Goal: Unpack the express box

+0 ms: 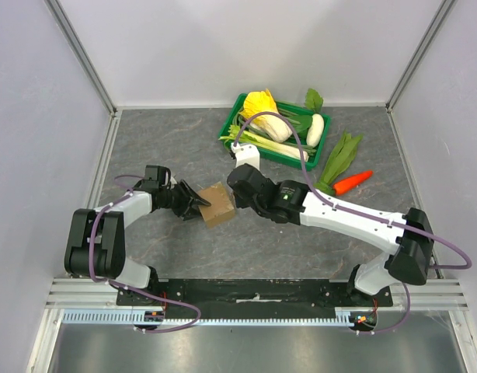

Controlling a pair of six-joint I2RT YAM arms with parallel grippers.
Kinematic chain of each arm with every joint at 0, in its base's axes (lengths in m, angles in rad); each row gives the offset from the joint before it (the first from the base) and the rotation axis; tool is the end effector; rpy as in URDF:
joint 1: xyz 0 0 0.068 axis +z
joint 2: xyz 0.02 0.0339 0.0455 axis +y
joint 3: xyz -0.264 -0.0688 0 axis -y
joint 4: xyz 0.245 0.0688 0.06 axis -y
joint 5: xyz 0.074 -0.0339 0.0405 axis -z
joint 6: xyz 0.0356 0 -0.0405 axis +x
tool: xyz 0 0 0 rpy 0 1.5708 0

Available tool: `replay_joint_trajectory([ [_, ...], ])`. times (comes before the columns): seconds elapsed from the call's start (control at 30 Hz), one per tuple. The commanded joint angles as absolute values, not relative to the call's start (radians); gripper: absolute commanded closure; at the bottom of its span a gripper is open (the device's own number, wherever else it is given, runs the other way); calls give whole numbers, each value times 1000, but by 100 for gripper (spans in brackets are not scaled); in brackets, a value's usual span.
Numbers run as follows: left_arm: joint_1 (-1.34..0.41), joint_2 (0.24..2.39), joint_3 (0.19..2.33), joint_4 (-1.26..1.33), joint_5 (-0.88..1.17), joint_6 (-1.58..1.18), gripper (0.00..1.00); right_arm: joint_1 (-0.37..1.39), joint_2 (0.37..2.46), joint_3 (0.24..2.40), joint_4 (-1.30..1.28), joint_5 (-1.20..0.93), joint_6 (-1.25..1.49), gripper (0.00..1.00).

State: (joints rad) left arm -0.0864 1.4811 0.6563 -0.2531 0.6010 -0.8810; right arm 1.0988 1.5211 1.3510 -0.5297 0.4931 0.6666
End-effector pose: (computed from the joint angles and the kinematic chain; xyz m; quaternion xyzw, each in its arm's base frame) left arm 0.2529 -0.0421 0.1462 -0.2918 0.8821 -0.3625 0.0728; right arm 0.1692 0.2944 0.3270 -0.0880 0.8809 0.1755 0.4307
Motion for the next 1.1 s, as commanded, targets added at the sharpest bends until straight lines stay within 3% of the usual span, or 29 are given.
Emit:
replay_joint_trajectory([
  [0.0, -74, 1462, 650, -264, 491, -816, 71, 1097, 1514, 1365, -488, 581, 655, 100],
  [0.1, -74, 1359, 661, -256, 515, -807, 46, 1069, 1528, 1367, -434, 594, 617, 100],
  [0.2, -74, 1246, 686, -282, 505, -770, 38, 1020, 1557, 1365, -339, 537, 569, 100],
  [0.33, -74, 1152, 700, -327, 537, -718, 35, 953, 1653, 1394, -239, 413, 506, 100],
  [0.43, -80, 1091, 669, -348, 567, -698, 41, 911, 1745, 1445, -189, 316, 459, 100],
  [0.57, -126, 1016, 572, -354, 584, -702, 64, 877, 1857, 1551, -166, 235, 416, 100],
  [0.77, -285, 904, 454, -307, 537, -768, 80, 859, 1976, 1629, -146, 166, 391, 100],
  [1.07, -391, 1037, 423, -267, 399, -880, 85, 847, 1993, 1608, -207, 103, 380, 100],
])
